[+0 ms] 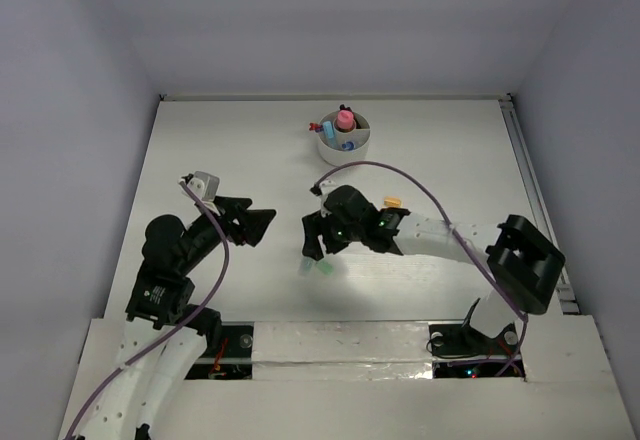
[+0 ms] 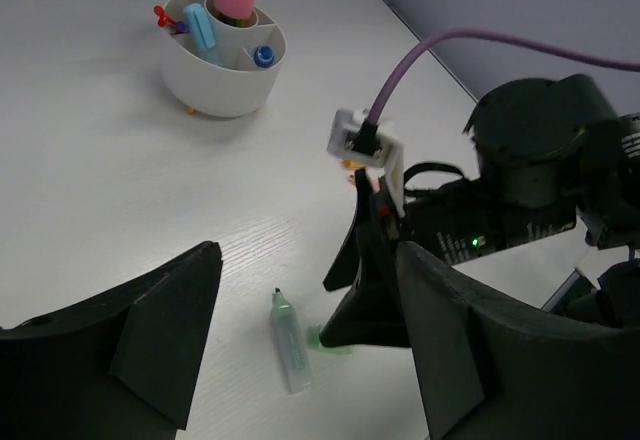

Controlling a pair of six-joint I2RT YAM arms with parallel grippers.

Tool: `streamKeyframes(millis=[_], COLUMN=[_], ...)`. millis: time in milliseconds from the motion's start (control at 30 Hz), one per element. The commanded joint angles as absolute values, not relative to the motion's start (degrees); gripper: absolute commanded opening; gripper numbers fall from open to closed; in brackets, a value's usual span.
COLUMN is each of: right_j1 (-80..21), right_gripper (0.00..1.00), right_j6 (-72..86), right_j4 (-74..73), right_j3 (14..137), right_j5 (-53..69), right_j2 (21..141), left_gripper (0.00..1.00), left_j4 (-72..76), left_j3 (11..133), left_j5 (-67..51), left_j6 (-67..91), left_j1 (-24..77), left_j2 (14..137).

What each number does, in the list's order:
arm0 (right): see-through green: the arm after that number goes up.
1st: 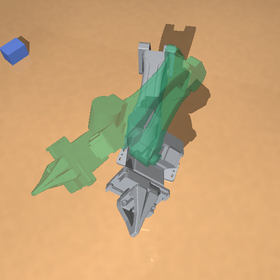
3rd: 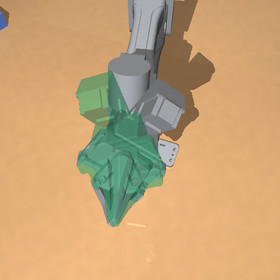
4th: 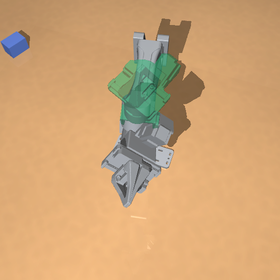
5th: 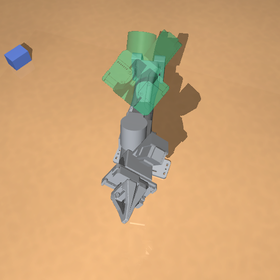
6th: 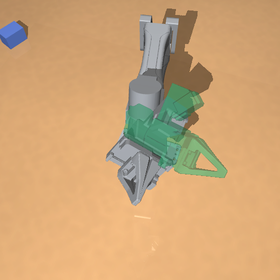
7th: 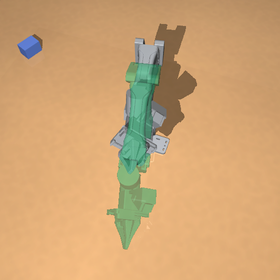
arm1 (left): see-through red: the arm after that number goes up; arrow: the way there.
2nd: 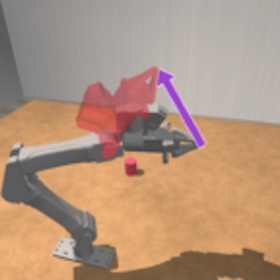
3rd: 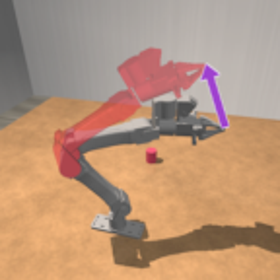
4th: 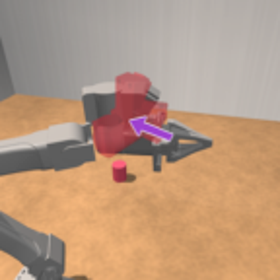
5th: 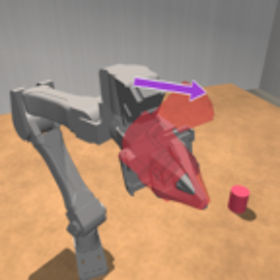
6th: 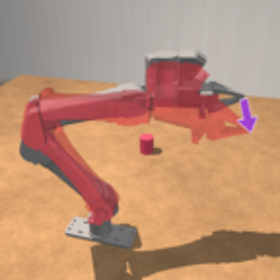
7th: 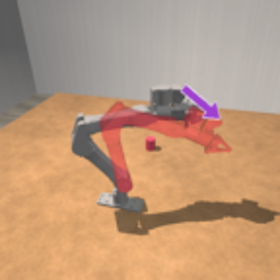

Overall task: Sort the stationery into containers
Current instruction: Pick up the pen from the center of the board.

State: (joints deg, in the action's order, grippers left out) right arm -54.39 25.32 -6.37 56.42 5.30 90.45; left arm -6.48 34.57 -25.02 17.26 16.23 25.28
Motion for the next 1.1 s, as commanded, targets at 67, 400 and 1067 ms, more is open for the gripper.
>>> streamKeyframes(millis=[67, 400, 1067], right_j1=[-55.4, -57.7, -61.5], right_gripper=[0.73, 0.69, 0.64], right_j6=[27.9, 29.9, 28.7], right_j4=[-10.6, -12.2, -16.3], right_j3=[62.6, 68.4, 75.9], right_j5=[2.6, 3.3, -2.0], right_j2=[96.6, 104.4, 110.6], left_gripper=[0.65, 0.66, 0.67], left_j4=[-5.2, -5.6, -6.2], left_j3=[36.1, 36.3, 36.6], left_j5=[-23.4, -22.3, -21.0], left_j6=[17.8, 17.9, 17.9], left_j1=[17.1, 18.2, 19.2], left_j2=[23.6, 22.3, 20.9])
